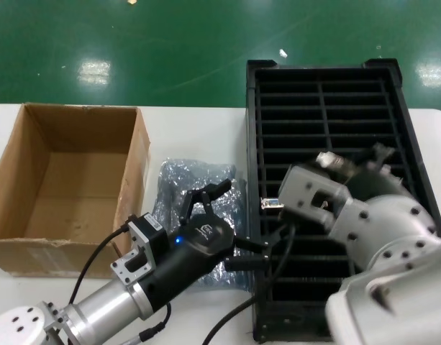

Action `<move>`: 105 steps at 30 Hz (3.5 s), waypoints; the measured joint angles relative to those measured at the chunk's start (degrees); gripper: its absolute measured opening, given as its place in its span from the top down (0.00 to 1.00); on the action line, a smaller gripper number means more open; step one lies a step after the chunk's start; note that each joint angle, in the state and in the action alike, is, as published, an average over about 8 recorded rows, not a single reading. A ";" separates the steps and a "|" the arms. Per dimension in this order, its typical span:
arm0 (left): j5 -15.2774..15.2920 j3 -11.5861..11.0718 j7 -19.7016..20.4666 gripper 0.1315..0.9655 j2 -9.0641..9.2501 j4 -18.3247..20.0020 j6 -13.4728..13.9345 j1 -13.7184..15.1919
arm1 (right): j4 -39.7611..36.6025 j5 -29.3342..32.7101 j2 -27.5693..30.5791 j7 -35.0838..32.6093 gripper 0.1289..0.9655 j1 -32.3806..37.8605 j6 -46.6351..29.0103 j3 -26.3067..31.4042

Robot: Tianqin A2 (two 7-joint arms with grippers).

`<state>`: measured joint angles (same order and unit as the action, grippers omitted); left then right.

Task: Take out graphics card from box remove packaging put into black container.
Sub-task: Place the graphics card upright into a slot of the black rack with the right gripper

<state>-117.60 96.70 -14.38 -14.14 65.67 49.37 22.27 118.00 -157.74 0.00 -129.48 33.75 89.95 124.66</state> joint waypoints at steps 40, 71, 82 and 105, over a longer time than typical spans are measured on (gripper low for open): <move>0.79 1.90 0.72 0.00 0.55 2.98 -1.37 -1.53 | 0.00 0.00 0.00 -11.10 0.93 3.36 0.00 -17.09; -1.04 -0.62 -1.19 0.00 0.07 -2.03 0.63 -0.31 | 0.00 0.00 0.00 -14.71 0.93 -1.79 0.00 -13.40; -1.31 -1.44 -2.17 0.00 0.28 -5.72 1.46 1.45 | 0.00 0.00 0.00 -19.11 0.93 -1.67 0.00 -13.65; -1.53 -3.28 -4.46 0.00 0.47 -13.85 3.23 4.75 | 0.00 0.00 0.00 -27.40 0.93 -3.34 0.00 -14.09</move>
<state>-119.14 93.42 -18.84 -13.67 51.82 52.60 27.02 118.00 -157.74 0.00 -156.88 30.41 89.95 110.57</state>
